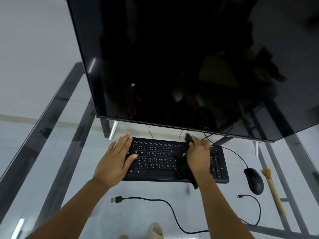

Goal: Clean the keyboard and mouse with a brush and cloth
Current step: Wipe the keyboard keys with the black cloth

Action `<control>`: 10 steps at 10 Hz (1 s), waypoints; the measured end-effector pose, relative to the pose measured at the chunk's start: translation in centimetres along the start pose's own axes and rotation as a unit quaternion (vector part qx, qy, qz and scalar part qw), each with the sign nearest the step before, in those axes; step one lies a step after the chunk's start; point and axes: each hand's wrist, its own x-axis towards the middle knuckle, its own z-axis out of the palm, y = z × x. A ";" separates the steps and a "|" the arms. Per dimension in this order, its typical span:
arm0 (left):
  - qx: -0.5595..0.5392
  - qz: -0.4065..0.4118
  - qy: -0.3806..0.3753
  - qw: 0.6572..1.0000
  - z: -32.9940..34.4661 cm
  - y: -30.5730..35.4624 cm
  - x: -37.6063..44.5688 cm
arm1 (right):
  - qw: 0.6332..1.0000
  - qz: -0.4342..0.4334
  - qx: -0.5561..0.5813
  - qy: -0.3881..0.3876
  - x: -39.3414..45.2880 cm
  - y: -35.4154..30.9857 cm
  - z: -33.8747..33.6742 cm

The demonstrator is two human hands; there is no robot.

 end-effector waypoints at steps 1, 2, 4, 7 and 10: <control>0.002 0.009 -0.006 1.000 0.1 -0.3 0.0 | 1.000 0.016 0.014 -0.020 -1.0 -2.7 0.3; -0.024 0.008 -0.003 1.000 0.0 -0.2 0.1 | 0.992 -0.085 0.068 -0.059 -5.1 -8.2 2.4; -0.074 0.045 -0.110 0.990 -2.9 -1.3 -0.4 | 0.983 -0.152 0.051 -0.090 -4.7 -6.8 1.8; -0.112 0.036 -0.105 0.987 -2.8 -2.1 -0.5 | 0.950 -0.263 0.060 -0.159 -10.1 -11.6 4.4; -0.118 -0.009 -0.120 0.986 -3.2 -2.2 -0.8 | 0.975 -0.194 0.047 -0.094 -3.0 -13.1 3.9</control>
